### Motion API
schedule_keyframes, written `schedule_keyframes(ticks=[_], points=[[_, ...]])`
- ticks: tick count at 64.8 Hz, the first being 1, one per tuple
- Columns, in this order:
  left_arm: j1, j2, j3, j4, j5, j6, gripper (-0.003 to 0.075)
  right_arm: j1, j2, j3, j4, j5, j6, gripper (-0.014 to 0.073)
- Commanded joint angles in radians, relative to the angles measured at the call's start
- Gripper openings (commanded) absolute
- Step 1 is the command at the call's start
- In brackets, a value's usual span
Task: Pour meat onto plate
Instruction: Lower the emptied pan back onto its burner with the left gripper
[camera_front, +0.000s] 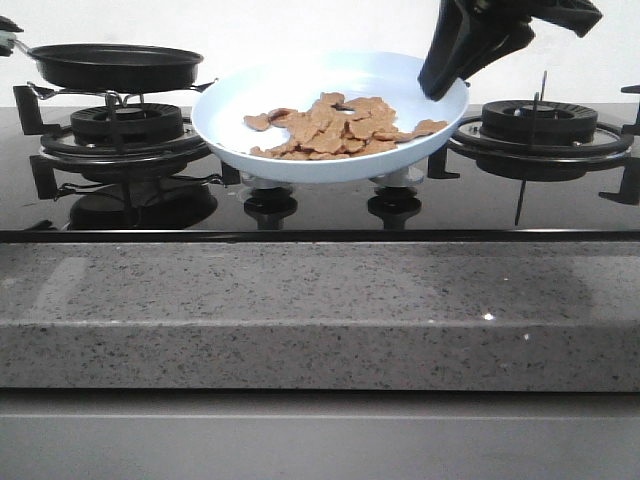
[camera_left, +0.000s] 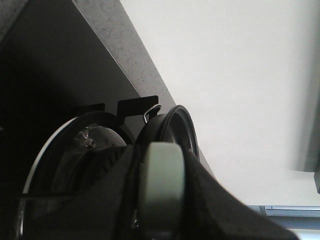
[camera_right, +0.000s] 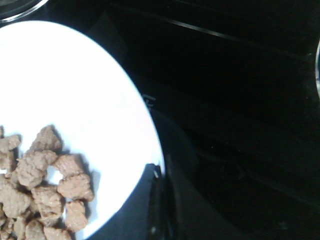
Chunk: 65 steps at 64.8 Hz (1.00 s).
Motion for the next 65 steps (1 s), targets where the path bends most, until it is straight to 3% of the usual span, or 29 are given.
schedule_keyframes(ticks=[1,10,15,22,31,37,65], points=[[0.004,-0.056,-0.028,-0.046,0.018,-0.014,-0.002,0.002,-0.051,-0.025,0.03,-0.051,-0.005,-0.0059],[0.004,-0.056,-0.028,0.006,0.016,-0.014,-0.0014,0.002,-0.051,-0.025,0.03,-0.051,-0.005,-0.0059],[0.004,-0.056,-0.028,0.036,0.025,-0.014,0.0045,0.002,-0.051,-0.025,0.03,-0.051,-0.005,-0.0059],[0.004,-0.056,-0.028,0.069,0.047,-0.014,0.0206,0.002,-0.051,-0.025,0.03,-0.051,-0.005,-0.0059],[0.004,-0.056,-0.028,0.094,0.078,-0.014,0.0503,0.002,-0.051,-0.025,0.03,-0.051,-0.005,-0.0059],[0.004,-0.056,-0.039,0.142,0.102,-0.014,0.0617,0.002,-0.051,-0.025,0.03,-0.051,-0.005,-0.0059],[0.004,-0.096,-0.062,0.334,0.289,-0.014,0.0608,0.002,-0.051,-0.025,0.03,-0.051,-0.005,-0.0059]])
